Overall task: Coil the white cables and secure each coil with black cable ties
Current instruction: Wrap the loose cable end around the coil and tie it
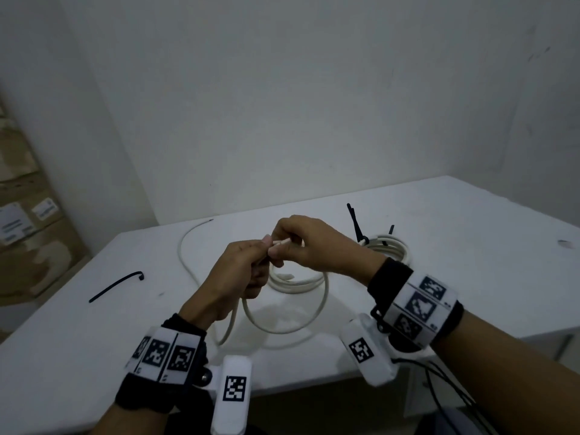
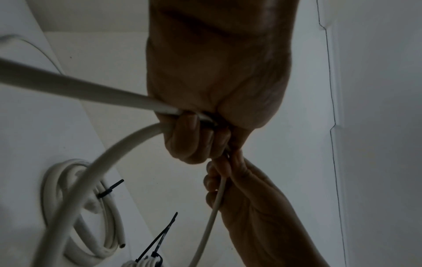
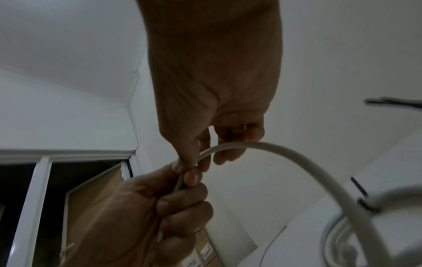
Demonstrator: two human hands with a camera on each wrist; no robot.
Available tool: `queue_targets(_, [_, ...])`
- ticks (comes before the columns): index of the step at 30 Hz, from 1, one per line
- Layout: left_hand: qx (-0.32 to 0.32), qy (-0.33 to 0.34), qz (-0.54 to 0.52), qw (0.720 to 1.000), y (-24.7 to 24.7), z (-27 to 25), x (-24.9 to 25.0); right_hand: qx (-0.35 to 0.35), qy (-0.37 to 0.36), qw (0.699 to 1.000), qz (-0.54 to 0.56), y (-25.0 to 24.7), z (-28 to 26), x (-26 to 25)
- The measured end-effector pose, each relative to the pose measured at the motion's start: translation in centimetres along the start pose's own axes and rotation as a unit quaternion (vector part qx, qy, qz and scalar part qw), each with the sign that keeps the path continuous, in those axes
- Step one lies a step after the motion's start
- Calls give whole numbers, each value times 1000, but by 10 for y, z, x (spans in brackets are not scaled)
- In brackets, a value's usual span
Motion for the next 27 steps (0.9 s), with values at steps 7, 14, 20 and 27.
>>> queue_targets(7, [17,29,27,999,-3,-2,4,-18,26,962,269,-2,1,9])
queue_targets(14, [75,65,-19,995,-3,-2,-5,24,43,945,322,-4,-10,20])
queue_targets(20, [167,92,-31,981,-23,-6,-12,140,79,923,350,-11,-21,50])
queue_targets(27, [36,90,108,989,-2,9,12,48,34,949,308,-10,-12,23])
Point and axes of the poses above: each hand's wrist, its own z-axis towards the middle knuckle, its own y-axis out of the palm, x = y × z, the point moved 3 cm from there along z, towards the middle knuckle, and after that the axes turned 6 degrees about -x, right-handed, at the moved point
